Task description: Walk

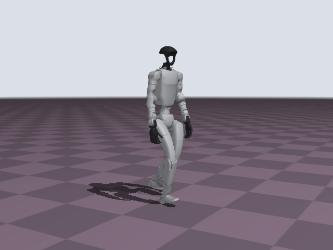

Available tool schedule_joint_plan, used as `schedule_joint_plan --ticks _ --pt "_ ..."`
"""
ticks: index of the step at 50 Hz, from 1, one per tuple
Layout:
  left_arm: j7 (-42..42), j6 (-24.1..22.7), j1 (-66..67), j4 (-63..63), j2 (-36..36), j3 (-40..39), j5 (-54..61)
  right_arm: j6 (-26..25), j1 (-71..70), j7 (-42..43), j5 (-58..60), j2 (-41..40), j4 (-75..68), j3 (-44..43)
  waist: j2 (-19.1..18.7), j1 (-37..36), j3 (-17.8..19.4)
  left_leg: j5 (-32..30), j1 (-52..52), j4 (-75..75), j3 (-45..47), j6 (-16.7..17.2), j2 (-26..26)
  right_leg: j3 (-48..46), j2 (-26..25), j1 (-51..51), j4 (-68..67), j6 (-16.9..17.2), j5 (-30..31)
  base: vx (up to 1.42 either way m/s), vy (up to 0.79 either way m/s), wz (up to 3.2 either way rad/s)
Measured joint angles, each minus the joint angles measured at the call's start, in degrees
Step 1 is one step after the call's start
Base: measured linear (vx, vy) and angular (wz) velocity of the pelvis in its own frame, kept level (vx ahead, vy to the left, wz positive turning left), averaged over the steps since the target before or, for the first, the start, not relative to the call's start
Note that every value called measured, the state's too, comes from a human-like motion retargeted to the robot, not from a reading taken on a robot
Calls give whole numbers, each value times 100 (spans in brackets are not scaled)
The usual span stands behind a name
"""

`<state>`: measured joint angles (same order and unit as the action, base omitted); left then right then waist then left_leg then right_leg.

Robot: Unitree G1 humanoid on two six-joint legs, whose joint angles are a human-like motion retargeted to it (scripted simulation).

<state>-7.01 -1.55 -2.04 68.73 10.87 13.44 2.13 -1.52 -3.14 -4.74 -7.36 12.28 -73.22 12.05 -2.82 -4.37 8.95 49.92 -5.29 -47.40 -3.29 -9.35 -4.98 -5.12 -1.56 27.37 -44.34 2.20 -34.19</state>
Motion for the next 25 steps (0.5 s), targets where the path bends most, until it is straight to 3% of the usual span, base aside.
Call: schedule_joint_plan --ticks 3,5,8,10,12,14,17,20,25 --pt "-23 14 -22 187 -3 -123 54 58 -52 42 -3 -41 -92 2 113 77 -199 -107 132 -411 -168 121 -75 29 42 261 -600 -74 5 37 -10 28" --pt "-35 51 -13 256 5 -175 134 74 -55 74 19 -49 -87 37 -157 45 -300 -204 288 -1083 -199 386 352 -152 -326 180 -598 -219 74 36 -10 1" --pt "-45 108 -43 251 33 -198 276 84 -96 99 62 1 -20 120 -550 -21 -383 -1126 595 -2315 -20 879 1256 -405 -837 -44 -453 -470 39 33 -10 4" --pt "-35 132 -118 167 45 -190 360 90 -158 113 99 73 50 178 -760 -84 -394 -1704 970 -3112 27 1023 1778 -515 -1126 -254 -196 -616 81 30 -11 9" --pt "6 134 -227 19 61 -166 424 91 -224 152 125 150 120 235 -835 -155 -381 -1912 1392 -3769 122 924 2177 -558 -1254 -421 -72 -701 41 30 -10 14" --pt "73 117 -348 -169 76 -143 493 89 -294 187 144 220 170 298 -837 -239 -354 -1731 1795 -4226 245 696 2436 -568 -1291 -575 -25 -729 -51 32 -10 20" --pt "188 102 -631 -512 121 -146 617 58 -499 192 172 338 242 362 -721 -352 -325 -1139 2462 -4373 411 344 2415 -505 -1245 -905 366 -686 -105 34 -7 17" --pt "304 44 -822 -792 157 -163 735 47 -630 182 224 373 338 453 -556 -415 -277 -442 2906 -3895 655 141 2069 -426 -1098 -1135 442 -587 -294 33 -2 2" --pt "412 -45 -956 -878 181 -145 800 111 -690 184 293 279 492 614 -171 -264 -283 -174 3239 -2294 893 95 1157 -279 -652 -1301 330 -439 -673 30 0 4"
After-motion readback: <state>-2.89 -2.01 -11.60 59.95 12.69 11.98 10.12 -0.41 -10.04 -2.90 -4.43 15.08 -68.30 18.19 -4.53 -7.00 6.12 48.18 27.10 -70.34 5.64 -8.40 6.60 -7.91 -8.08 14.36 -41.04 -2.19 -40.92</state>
